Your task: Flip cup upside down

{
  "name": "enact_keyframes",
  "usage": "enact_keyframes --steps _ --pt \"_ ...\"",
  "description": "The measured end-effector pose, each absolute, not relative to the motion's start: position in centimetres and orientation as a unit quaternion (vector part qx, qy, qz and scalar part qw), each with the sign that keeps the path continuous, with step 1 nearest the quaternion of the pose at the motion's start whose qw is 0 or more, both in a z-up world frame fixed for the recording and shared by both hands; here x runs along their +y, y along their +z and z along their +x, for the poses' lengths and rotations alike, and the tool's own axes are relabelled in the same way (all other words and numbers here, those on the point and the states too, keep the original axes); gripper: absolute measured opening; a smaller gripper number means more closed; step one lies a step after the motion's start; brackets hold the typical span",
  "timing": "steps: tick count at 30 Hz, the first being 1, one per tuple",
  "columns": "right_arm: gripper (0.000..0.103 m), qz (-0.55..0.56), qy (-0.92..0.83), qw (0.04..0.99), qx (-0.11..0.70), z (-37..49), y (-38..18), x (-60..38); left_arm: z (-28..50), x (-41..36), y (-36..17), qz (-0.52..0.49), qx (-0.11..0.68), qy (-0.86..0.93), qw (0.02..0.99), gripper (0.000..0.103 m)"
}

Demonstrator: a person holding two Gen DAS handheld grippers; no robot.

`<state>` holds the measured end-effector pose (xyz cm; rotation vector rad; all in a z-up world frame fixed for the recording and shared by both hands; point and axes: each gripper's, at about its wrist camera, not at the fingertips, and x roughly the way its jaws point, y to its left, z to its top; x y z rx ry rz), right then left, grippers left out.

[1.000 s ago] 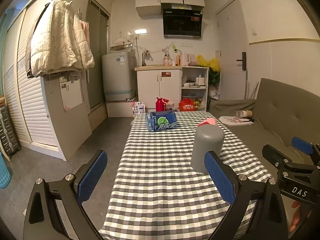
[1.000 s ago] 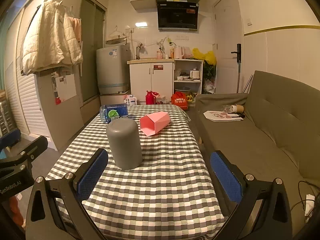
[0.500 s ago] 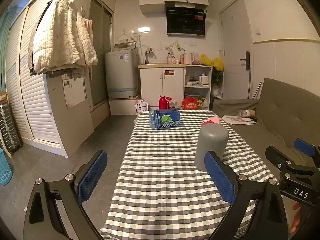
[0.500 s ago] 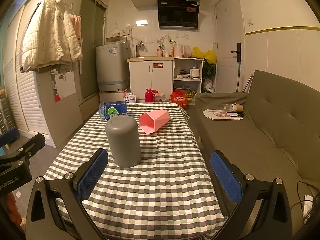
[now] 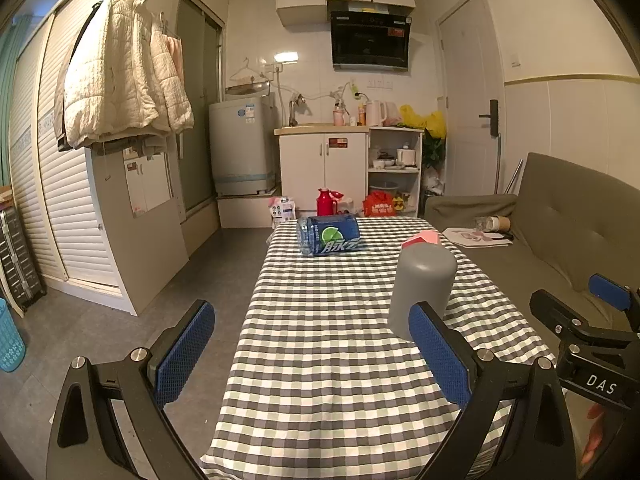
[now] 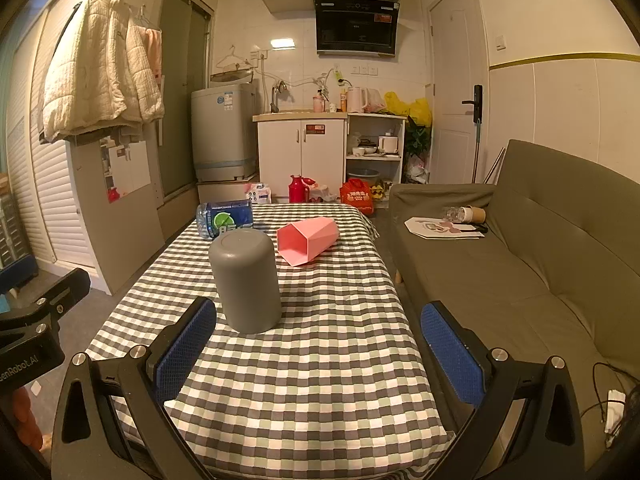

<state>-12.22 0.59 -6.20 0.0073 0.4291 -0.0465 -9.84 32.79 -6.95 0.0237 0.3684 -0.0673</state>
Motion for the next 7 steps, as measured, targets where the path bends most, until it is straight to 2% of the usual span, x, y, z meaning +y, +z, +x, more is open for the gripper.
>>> enact_keyframes --steps 7 --pt "0.103 0.004 -0.023 0.977 0.213 -12.26 -6.25 0.5 -9.96 32.6 -6.95 0.019 0.179 -0.03 0.983 0.1"
